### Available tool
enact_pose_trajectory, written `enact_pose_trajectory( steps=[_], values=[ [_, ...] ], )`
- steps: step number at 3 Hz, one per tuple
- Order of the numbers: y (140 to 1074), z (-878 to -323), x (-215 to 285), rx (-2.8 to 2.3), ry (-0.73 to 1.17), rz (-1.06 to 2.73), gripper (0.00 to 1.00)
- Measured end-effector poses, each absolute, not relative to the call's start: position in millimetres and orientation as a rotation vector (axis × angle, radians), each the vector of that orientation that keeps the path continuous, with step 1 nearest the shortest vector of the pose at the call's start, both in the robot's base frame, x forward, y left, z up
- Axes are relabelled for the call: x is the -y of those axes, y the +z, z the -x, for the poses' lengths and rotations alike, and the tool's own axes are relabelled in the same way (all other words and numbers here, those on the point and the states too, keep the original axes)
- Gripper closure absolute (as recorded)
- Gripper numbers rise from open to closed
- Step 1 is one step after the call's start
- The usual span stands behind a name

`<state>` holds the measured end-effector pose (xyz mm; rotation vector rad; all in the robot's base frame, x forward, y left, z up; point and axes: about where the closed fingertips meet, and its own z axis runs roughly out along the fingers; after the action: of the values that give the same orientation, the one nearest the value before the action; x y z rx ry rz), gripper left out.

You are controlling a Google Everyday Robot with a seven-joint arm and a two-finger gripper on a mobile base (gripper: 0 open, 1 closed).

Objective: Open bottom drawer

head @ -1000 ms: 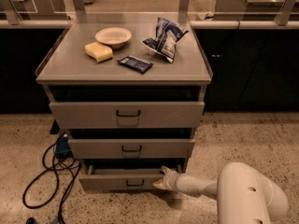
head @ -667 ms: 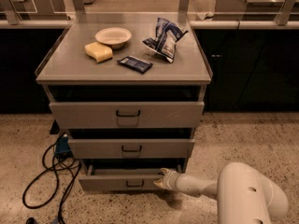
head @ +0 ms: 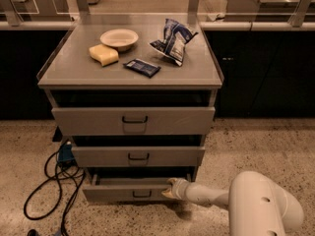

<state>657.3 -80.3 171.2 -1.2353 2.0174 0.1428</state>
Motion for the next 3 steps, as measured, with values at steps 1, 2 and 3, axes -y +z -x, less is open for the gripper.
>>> enact_pose_trajectory(
  steps=[1,2,3],
  values=[
    [175,-657,81,-2.017,0.143,1.235,1.00],
    [176,-657,82,-2.017,0.143,1.235,1.00],
    [168,-623,83,-2.011,0.136,1.225,1.00]
  ],
)
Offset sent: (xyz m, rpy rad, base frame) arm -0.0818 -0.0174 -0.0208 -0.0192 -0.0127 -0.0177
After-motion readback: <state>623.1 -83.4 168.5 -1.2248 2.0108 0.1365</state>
